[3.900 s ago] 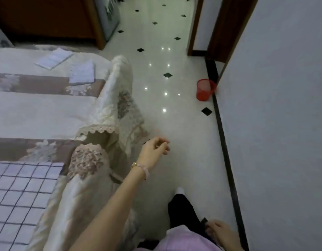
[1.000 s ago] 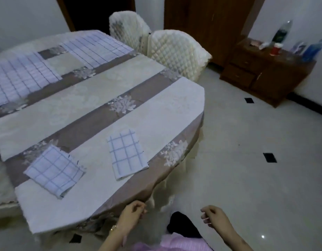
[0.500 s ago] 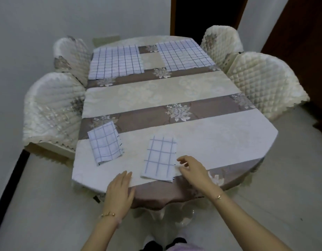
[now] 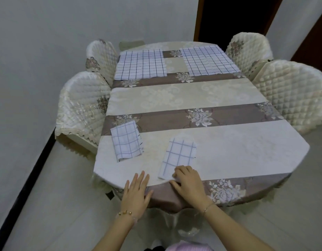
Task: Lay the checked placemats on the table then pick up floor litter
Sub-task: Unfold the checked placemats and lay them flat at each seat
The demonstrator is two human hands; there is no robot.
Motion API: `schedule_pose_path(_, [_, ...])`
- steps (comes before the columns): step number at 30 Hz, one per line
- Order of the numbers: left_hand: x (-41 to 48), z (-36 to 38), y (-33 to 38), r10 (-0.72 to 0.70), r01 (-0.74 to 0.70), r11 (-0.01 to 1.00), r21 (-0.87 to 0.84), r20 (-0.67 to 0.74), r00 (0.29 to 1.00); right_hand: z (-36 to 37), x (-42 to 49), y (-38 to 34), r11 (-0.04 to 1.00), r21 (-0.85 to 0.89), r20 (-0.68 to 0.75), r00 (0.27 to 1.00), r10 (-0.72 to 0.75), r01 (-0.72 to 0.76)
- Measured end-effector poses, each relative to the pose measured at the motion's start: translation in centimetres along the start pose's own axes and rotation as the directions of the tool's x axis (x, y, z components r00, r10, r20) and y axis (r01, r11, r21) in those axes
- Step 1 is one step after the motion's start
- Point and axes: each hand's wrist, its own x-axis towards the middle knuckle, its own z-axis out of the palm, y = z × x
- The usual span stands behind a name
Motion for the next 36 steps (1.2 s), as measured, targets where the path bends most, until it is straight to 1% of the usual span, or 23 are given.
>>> schedule_pose_path(2, [0.1, 0.3, -0.2, 0.017, -0.016, 1.0, -0.019, 0.048, 0.999, 0.1, 0.0, 0.0, 0.999, 0.033, -0.036, 0.999, 0.015, -0.014])
schedule_pose_path(4, [0.0, 0.1, 0.1, 0.027, -0.029, 0.999, 0.026, 0.067, 0.997, -0.1, 0.3, -0.1, 0.995, 0.095, -0.031, 0.999, 0.044, -0.041])
schedule_pose_path(6, [0.1, 0.6, -0.1, 0.049, -0.051, 0.998, 0.043, 0.045, 0.998, -0.8, 0.3, -0.2, 0.968, 0.219, 0.01, 0.992, 0.125, -0.124])
schedule_pose_path(7, [-0.2, 0.0, 0.2, 0.043, -0.044, 0.998, 0.05, 0.024, 0.999, -1.4, 0.3, -0.2, 0.935, 0.303, 0.024, 0.982, 0.187, -0.186])
schedule_pose_path(8, [-0.3, -0.2, 0.1, 0.033, -0.034, 0.999, 0.035, 0.019, 0.999, -2.0, 0.3, -0.2, 0.885, 0.395, 0.041, 0.967, 0.252, -0.248])
schedule_pose_path(10, [-0.4, -0.4, 0.2, 0.061, -0.06, 0.998, 0.016, -0.043, 0.997, -3.8, 0.5, -0.2, 0.738, 0.592, 0.052, 0.93, 0.365, -0.323])
schedule_pose_path(12, [-0.3, -1.3, 0.6, 0.064, -0.068, 0.996, -0.064, -0.061, 0.996, -6.1, 0.7, -0.4, 0.572, 0.755, 0.054, 0.899, 0.434, -0.321])
schedule_pose_path(13, [-0.2, -2.1, 1.2, 0.056, -0.063, 0.989, -0.134, -0.056, 0.997, -7.4, 0.8, -0.5, 0.492, 0.816, 0.058, 0.889, 0.454, -0.304])
schedule_pose_path(14, [-0.3, -3.0, 1.9, 0.074, -0.093, 0.97, -0.224, -0.093, 0.993, -8.7, 0.9, -0.6, 0.425, 0.86, 0.061, 0.882, 0.467, -0.284])
schedule_pose_path(16, [-0.7, -4.7, 3.5, 0.115, -0.205, 0.884, -0.419, -0.23, 0.966, -10.7, 0.9, -0.5, 0.328, 0.906, 0.084, 0.874, 0.478, -0.267])
schedule_pose_path(18, [-1.0, -6.6, 5.2, 0.1, -0.269, 0.73, -0.628, -0.29, 0.952, -12.1, 0.6, -0.2, 0.243, 0.925, 0.151, 0.868, 0.474, -0.293])
schedule_pose_path(20, [-1.0, -8.5, 6.6, 0.087, -0.261, 0.557, -0.788, -0.258, 0.962, -13.2, 0.1, 0.2, 0.136, 0.934, 0.244, 0.866, 0.436, -0.332])
schedule_pose_path(21, [-0.7, -9.3, 7.1, 0.105, -0.252, 0.487, -0.836, -0.23, 0.967, -13.6, -0.2, 0.3, 0.072, 0.936, 0.289, 0.868, 0.403, -0.345])
schedule_pose_path(22, [-0.4, -9.9, 7.4, 0.139, -0.237, 0.446, -0.863, -0.194, 0.971, -14.0, -0.5, 0.4, 0.005, 0.935, 0.328, 0.869, 0.37, -0.355])
schedule_pose_path(24, [0.2, -10.7, 7.7, 0.249, -0.187, 0.419, -0.888, -0.086, 0.965, -14.5, -0.9, 0.6, -0.095, 0.928, 0.37, 0.869, 0.328, -0.359])
schedule_pose_path(26, [0.3, -10.8, 7.8, 0.326, -0.089, 0.413, -0.906, 0.055, 0.944, -14.6, -1.1, 1.0, -0.131, 0.924, 0.383, 0.861, 0.336, -0.36])
schedule_pose_path(27, [0.3, -10.5, 7.7, 0.35, -0.059, 0.419, -0.906, 0.101, 0.931, -14.6, -1.1, 1.2, -0.15, 0.92, 0.391, 0.853, 0.346, -0.361])
schedule_pose_path(29, [0.0, -9.8, 7.5, 0.348, -0.037, 0.423, -0.905, 0.125, 0.929, -14.4, -1.2, 1.9, -0.201, 0.909, 0.414, 0.835, 0.362, -0.364])
schedule_pose_path(31, [-0.3, -9.1, 7.2, 0.278, -0.01, 0.384, -0.923, 0.105, 0.955, -14.1, -1.3, 2.6, -0.229, 0.902, 0.431, 0.814, 0.391, -0.367])
schedule_pose_path(32, [-0.5, -8.9, 7.2, 0.223, 0.005, 0.361, -0.933, 0.092, 0.97, -13.8, -1.4, 2.7, -0.213, 0.903, 0.429, 0.801, 0.418, -0.373])
schedule_pose_path(33, [-0.5, -8.8, 7.1, 0.16, 0.015, 0.342, -0.94, 0.074, 0.984, -13.5, -1.5, 2.7, -0.157, 0.909, 0.414, 0.785, 0.461, -0.387])
schedule_pose_path(34, [-0.6, -8.9, 7.1, 0.096, 0.022, 0.326, -0.945, 0.056, 0.994, -13.2, -1.7, 2.5, -0.062, 0.913, 0.376, 0.771, 0.514, -0.404])
schedule_pose_path(36, [-0.6, -9.1, 7.4, -0.008, 0.035, 0.287, -0.957, 0.034, 0.999, -12.6, -1.9, 1.6, 0.166, 0.893, 0.244, 0.759, 0.603, -0.419])
